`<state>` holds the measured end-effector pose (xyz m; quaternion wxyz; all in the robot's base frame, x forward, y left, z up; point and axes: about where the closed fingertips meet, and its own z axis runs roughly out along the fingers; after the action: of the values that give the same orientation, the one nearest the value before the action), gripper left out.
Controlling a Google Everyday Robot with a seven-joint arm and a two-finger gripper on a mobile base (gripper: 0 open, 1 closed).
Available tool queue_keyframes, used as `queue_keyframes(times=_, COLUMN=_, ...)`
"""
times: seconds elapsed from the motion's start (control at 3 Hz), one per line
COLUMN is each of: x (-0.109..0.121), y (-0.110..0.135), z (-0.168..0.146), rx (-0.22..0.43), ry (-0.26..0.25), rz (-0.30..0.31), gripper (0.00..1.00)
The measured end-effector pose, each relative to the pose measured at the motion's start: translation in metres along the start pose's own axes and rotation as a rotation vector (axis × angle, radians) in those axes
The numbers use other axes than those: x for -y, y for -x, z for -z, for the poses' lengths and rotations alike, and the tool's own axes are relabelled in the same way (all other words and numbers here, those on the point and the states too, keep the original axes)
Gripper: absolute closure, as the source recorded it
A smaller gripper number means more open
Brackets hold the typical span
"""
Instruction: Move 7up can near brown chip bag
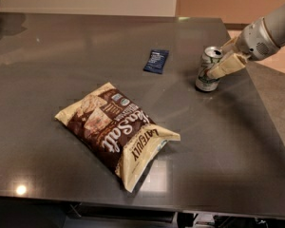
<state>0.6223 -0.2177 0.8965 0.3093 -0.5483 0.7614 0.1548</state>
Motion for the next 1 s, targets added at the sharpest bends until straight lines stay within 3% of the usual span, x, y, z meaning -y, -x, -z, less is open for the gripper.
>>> queue_keyframes(times=0.33, x=-0.02, y=0.015, z=0.006, rx=0.036, ry=0.041, rz=0.036, gripper=0.88)
queue_keyframes(times=0.67, x=-0.056, y=0.031, z=0.003, rx=0.056, ry=0.121, rz=0.091, gripper=1.0)
queue_keyframes(times=1.0, x=-0.093, y=0.04, z=-0.008, rx=0.057, ry=0.21, rz=0.138, gripper=1.0)
